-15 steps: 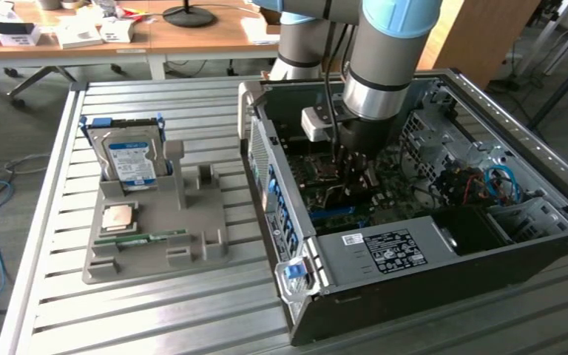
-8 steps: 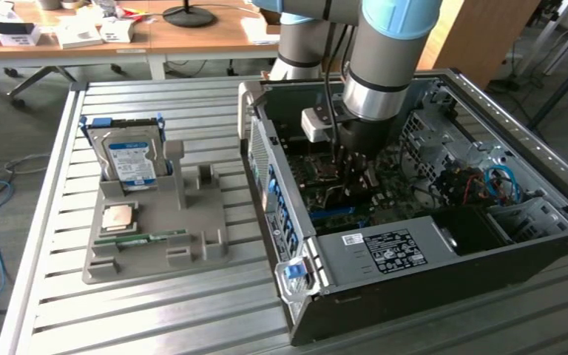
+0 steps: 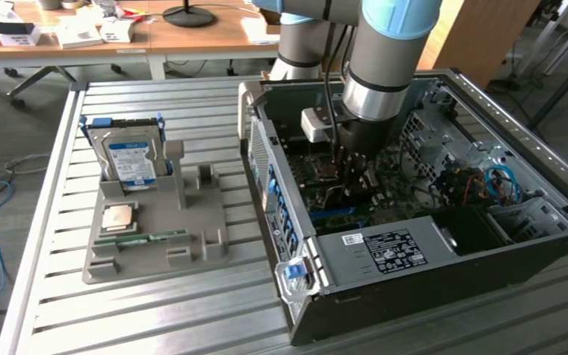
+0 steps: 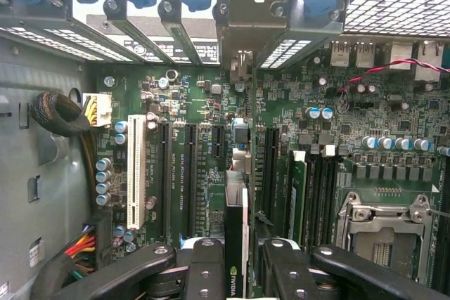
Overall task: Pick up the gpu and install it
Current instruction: 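Insert the gpu into the slot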
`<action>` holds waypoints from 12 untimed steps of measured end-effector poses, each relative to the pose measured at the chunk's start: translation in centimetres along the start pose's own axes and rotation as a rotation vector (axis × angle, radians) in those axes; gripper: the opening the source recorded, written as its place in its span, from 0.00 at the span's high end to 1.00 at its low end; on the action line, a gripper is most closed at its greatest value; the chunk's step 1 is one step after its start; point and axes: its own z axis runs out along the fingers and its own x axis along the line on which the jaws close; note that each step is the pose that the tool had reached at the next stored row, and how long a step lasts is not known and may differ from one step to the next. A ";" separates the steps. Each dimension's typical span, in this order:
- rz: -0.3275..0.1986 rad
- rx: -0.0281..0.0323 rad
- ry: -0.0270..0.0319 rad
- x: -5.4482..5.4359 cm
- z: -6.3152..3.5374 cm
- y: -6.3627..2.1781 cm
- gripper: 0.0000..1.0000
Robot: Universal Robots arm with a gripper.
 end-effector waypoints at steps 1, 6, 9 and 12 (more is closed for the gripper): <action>0.000 0.0001 -0.0002 0.0 0.00 0.00 0.74; 0.000 -0.0003 -0.0002 0.0 -0.11 -0.06 0.74; 0.000 -0.0005 0.0000 0.0 -0.13 -0.07 0.74; 0.002 -0.0005 0.0002 0.0 -0.13 -0.07 0.74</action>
